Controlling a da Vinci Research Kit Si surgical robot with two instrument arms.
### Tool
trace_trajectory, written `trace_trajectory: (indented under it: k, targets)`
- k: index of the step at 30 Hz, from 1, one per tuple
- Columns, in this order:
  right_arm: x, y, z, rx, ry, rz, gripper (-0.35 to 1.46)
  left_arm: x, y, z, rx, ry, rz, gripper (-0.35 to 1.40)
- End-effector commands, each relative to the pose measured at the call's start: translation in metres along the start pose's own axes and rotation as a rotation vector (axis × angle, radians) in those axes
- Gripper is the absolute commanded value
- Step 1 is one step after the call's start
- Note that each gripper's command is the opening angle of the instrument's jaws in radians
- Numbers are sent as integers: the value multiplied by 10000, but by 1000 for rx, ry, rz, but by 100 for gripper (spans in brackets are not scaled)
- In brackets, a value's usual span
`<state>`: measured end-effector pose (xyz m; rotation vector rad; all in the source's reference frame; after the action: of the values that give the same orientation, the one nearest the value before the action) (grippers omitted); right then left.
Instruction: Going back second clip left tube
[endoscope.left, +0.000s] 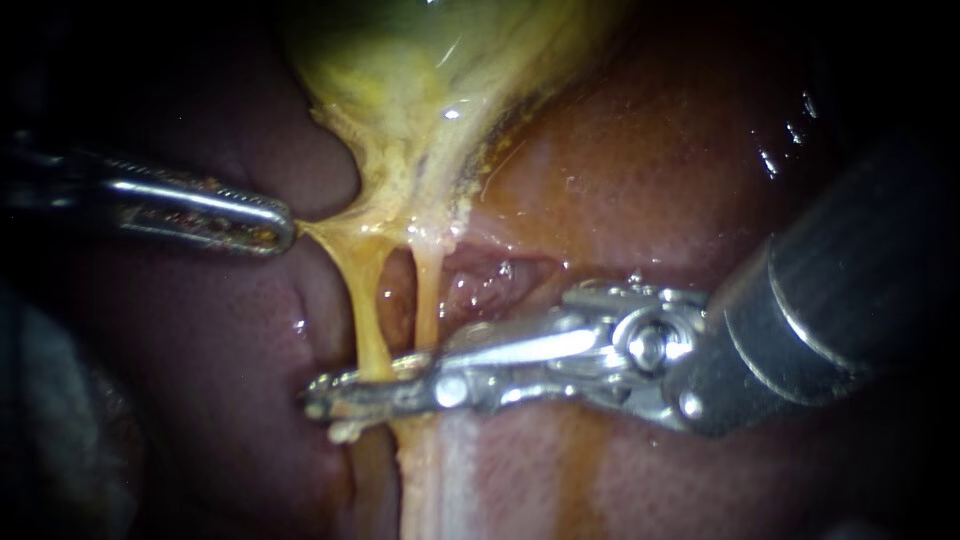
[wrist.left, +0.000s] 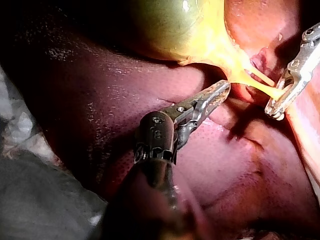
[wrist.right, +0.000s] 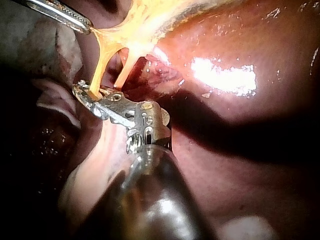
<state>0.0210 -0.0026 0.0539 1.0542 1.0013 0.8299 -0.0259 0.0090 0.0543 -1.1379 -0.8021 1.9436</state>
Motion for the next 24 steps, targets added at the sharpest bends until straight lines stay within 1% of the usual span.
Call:
trace_trajectory:
  k: [1,2,3,4,6,10,12,15,16,17,18,20,24]
  targets:
    - [1,1,1,9,-9,-1,-35,0,0,0,0,0,0,-35]
    - [0,2,2,22,-14,3,-24,0,0,0,0,0,0,-35]
    - [0,2,3,34,-18,-24,-14,0,-1,0,0,0,0,-35]
    - [-1,3,4,48,-25,-88,0,0,-1,0,0,0,0,-35]
    - [-3,6,8,67,-42,-151,16,0,-1,1,0,0,0,-35]
    - [-7,13,15,49,-18,-197,37,-1,-1,1,0,0,0,-35]
    - [-8,18,18,38,-8,-222,40,-1,-1,1,0,0,1,-35]
    - [-7,27,20,26,3,-287,45,-1,-1,1,0,0,1,-35]
    - [-6,30,20,13,14,-304,46,-1,-1,1,0,0,1,-35]
    - [-4,34,19,-12,35,-339,48,-1,-1,1,0,0,1,-35]
    - [-3,37,19,-40,57,-355,49,-1,-1,1,0,0,1,-35]
    - [-1,44,17,-78,84,-395,49,-1,-1,1,0,0,1,-35]
    - [1,58,9,-102,98,-432,50,-1,-1,1,0,0,1,-35]
